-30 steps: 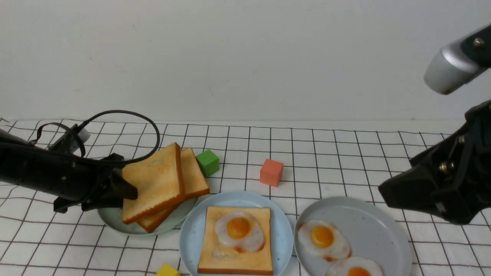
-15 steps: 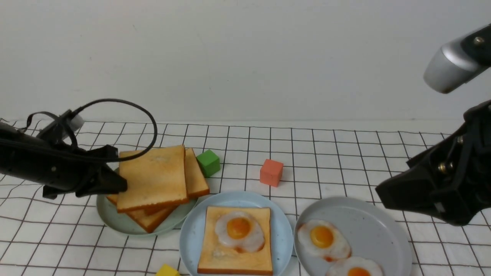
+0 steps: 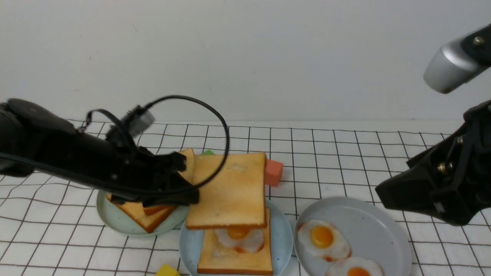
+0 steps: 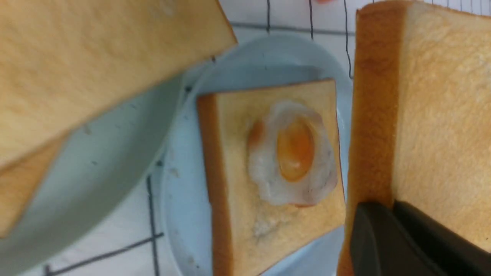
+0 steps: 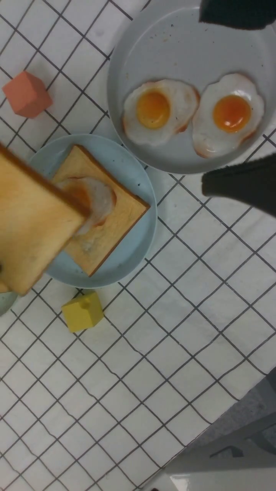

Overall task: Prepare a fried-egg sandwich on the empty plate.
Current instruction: Use the left arm to place a slice of bread on the fried egg in the middle

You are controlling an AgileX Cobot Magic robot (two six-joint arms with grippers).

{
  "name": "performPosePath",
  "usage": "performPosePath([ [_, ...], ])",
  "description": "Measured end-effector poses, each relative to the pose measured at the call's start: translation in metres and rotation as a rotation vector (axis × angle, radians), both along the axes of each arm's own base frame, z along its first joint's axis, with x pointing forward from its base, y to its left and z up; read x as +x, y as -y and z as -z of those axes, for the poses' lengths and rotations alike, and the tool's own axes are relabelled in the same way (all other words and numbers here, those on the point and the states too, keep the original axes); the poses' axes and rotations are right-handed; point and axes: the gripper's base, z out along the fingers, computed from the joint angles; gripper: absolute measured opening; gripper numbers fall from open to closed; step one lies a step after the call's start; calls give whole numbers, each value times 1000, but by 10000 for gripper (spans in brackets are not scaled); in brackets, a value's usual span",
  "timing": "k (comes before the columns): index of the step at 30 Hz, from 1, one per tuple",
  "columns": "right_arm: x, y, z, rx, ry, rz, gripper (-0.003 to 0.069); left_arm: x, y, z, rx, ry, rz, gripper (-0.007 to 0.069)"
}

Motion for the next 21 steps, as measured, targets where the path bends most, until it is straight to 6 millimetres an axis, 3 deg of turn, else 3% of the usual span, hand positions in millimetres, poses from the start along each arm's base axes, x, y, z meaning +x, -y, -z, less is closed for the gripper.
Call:
performPosePath([
  [2, 0, 0, 0, 0, 0, 0, 517, -6, 13, 17, 38, -22, 3, -6],
  [6, 0, 0, 0, 0, 0, 0, 517, -5, 19, 37, 77, -53, -33, -6],
  [13, 0, 0, 0, 0, 0, 0, 517, -3, 20, 51, 91, -93, -55, 14],
  [18, 0, 0, 0, 0, 0, 0, 509, -4, 19, 48, 103, -90, -55, 134],
  [21, 0, 0, 0, 1, 2, 0, 462, -7, 17, 41, 129, -73, -39, 235],
])
